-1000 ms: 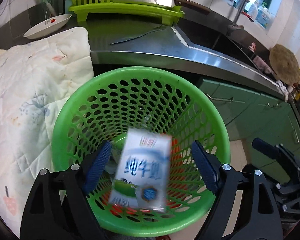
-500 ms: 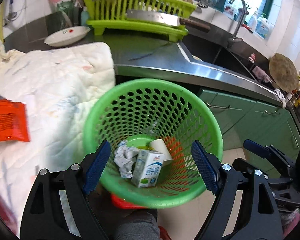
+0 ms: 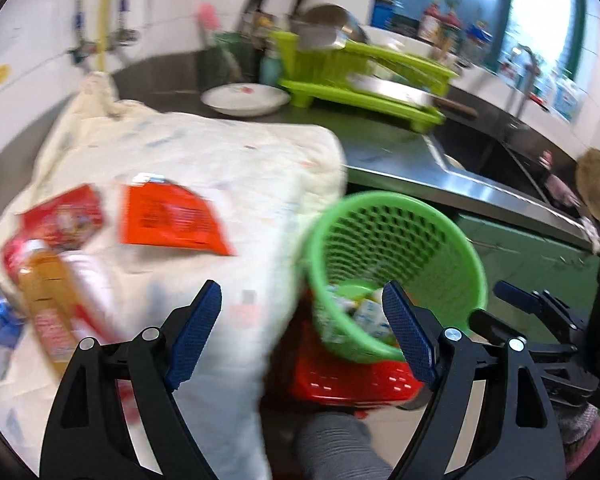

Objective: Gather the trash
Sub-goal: 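Grasp the red-labelled drink bottle with the left gripper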

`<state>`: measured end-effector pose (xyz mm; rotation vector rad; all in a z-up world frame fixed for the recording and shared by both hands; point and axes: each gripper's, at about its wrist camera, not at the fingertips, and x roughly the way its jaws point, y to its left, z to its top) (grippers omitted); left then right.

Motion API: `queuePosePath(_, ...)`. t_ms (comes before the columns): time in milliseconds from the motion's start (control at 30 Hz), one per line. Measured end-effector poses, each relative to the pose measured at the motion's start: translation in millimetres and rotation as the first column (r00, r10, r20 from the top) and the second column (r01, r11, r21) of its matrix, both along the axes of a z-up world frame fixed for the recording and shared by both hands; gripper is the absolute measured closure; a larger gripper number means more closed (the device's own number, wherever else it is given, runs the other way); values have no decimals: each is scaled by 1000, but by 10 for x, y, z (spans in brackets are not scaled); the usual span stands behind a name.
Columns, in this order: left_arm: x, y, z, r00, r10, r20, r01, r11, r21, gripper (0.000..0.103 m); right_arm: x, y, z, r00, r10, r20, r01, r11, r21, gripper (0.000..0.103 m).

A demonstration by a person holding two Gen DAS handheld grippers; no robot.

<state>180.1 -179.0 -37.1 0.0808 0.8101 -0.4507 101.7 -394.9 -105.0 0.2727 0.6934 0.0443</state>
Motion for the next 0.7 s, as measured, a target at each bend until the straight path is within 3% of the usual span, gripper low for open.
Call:
queuePosePath(233, 180, 643, 176, 975, 220, 15, -221, 975, 19, 21, 170, 332, 82, 997, 71, 11, -71, 997, -5, 29)
queuePosePath(433, 331, 1192, 164, 904, 426, -3, -426, 904, 30, 13, 298, 525, 135, 993, 121, 15, -120, 993, -10, 28)
queuePosePath(567, 469, 1362, 35, 860, 504, -82, -502, 864, 49, 10, 369, 646, 155, 988, 153, 17, -153, 988, -21, 28)
queuePosePath(700, 601, 1406, -120, 826, 538, -168, -538, 842, 47, 10, 445, 742, 136, 983, 181, 12, -181, 983, -24, 28)
